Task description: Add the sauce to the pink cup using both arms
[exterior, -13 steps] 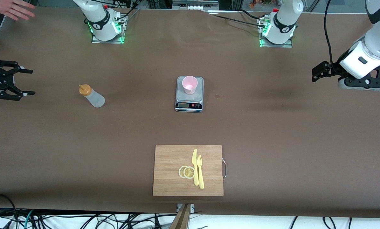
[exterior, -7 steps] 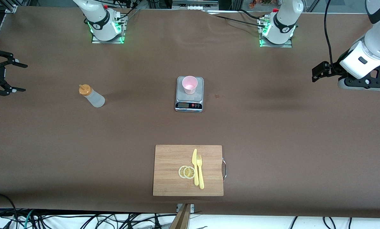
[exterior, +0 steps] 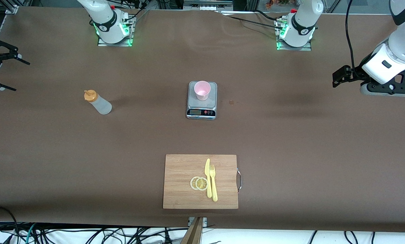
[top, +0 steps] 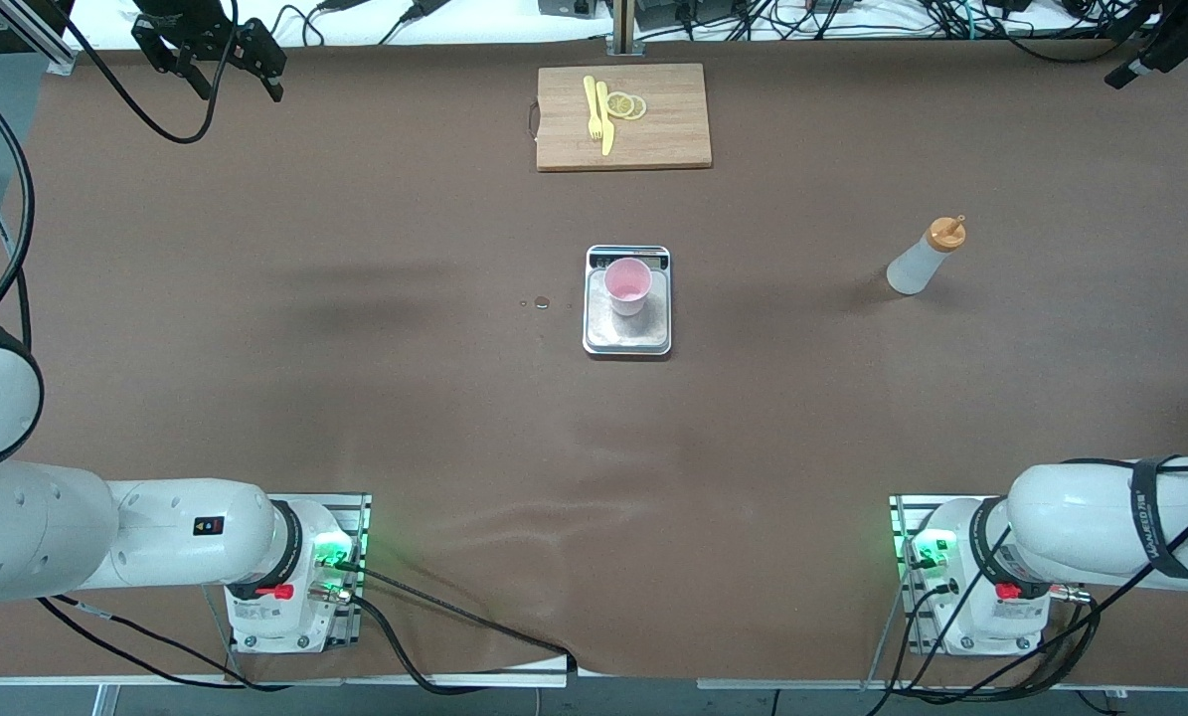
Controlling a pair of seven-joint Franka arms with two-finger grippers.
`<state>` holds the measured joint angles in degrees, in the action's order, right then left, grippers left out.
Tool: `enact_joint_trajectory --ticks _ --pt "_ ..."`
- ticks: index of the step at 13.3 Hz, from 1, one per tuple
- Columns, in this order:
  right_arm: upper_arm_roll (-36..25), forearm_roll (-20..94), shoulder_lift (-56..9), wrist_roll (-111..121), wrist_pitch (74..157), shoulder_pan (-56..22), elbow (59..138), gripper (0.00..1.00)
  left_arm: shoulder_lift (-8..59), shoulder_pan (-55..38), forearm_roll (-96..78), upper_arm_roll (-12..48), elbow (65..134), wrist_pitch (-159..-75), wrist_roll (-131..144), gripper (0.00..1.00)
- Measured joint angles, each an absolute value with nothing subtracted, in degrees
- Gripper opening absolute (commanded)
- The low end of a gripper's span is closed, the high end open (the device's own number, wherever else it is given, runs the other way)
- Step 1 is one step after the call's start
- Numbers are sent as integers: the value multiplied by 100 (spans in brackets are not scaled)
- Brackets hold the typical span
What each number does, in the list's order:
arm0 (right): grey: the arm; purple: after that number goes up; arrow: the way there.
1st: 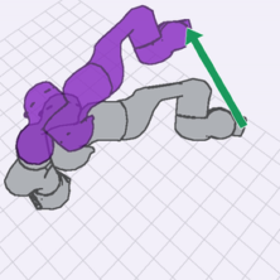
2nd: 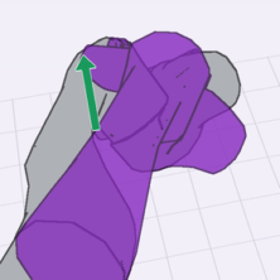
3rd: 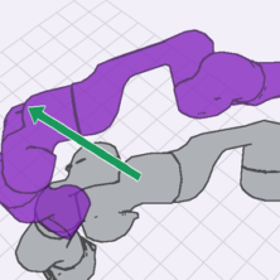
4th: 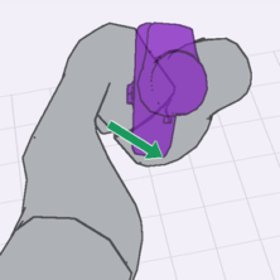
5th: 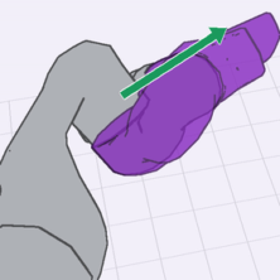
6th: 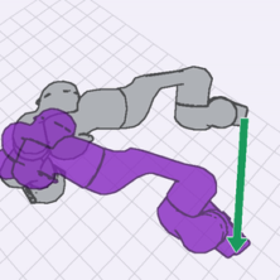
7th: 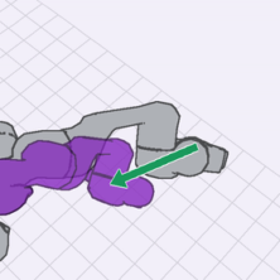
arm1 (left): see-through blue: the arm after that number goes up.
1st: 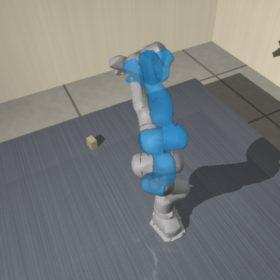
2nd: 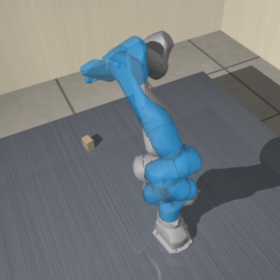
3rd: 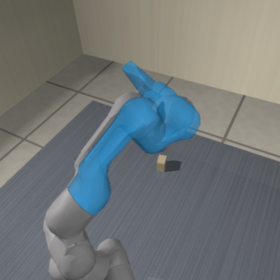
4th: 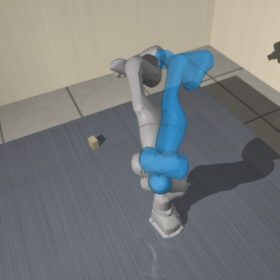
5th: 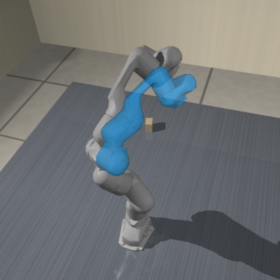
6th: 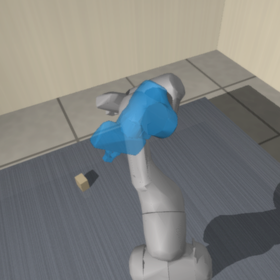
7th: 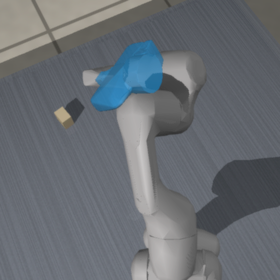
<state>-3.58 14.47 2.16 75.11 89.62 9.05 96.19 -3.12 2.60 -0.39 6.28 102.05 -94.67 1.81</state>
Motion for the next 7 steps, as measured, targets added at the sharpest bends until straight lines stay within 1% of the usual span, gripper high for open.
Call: enact_joint_trajectory --ticks 3,7 --pt "-272 1044 451 6238 9152 740 9618 99 -312 260 -39 628 10205 -9467 181 100" --pt "16 510 705 4202 9160 508 9593 99 -312 260 -39 628 10205 -9467 181 100"
